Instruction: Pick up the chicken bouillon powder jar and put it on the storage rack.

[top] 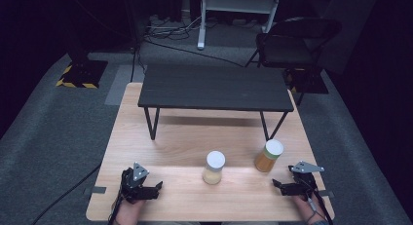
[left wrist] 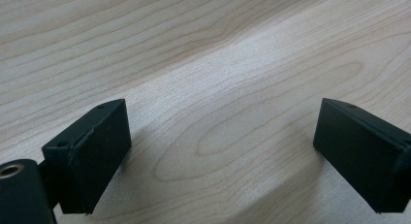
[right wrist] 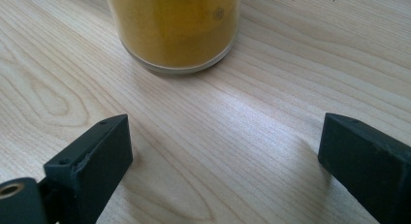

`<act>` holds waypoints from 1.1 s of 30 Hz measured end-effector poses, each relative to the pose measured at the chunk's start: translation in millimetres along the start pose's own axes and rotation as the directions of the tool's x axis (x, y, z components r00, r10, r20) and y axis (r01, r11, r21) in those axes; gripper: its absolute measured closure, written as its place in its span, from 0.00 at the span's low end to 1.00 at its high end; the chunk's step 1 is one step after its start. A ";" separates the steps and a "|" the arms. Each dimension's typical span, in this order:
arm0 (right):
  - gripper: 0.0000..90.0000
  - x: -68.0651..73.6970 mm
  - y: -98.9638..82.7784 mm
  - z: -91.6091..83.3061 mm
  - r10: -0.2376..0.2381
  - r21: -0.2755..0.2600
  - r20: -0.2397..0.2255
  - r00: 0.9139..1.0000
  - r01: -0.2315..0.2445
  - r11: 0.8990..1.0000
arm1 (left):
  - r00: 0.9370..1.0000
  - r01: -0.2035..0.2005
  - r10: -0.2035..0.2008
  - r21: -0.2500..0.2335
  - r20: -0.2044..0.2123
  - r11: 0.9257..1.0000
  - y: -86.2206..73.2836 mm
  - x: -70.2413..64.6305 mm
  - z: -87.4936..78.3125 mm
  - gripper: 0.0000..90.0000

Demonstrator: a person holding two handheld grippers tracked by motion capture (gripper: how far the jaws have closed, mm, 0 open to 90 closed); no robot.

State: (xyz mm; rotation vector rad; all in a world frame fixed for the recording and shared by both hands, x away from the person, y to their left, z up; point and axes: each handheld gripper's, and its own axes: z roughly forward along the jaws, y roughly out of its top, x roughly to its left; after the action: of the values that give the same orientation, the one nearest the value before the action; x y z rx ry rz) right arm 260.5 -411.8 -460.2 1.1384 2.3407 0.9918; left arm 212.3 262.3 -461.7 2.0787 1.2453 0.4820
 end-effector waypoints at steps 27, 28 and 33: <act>0.06 0.0 0.0 0.0 0.000 0.000 0.000 1.000 0.000 1.000 | 1.000 0.005 -0.003 -0.361 0.007 0.933 -36.2 -16.4 -36.2 0.09; 0.06 0.0 0.0 0.0 -0.001 0.000 0.000 1.000 0.001 1.000 | 1.000 0.003 0.000 -0.372 0.009 0.928 -36.9 -17.3 -36.9 0.09; 0.06 0.0 0.0 0.0 -0.001 0.000 0.000 1.000 0.001 1.000 | 1.000 -0.006 0.011 -0.394 0.009 0.919 -37.7 -21.2 -38.4 0.09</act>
State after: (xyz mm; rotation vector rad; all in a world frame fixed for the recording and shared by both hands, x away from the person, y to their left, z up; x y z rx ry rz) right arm 260.5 -411.9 -460.2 1.1375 2.3410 0.9918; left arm 154.9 269.5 -460.2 1.7419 1.0324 0.6647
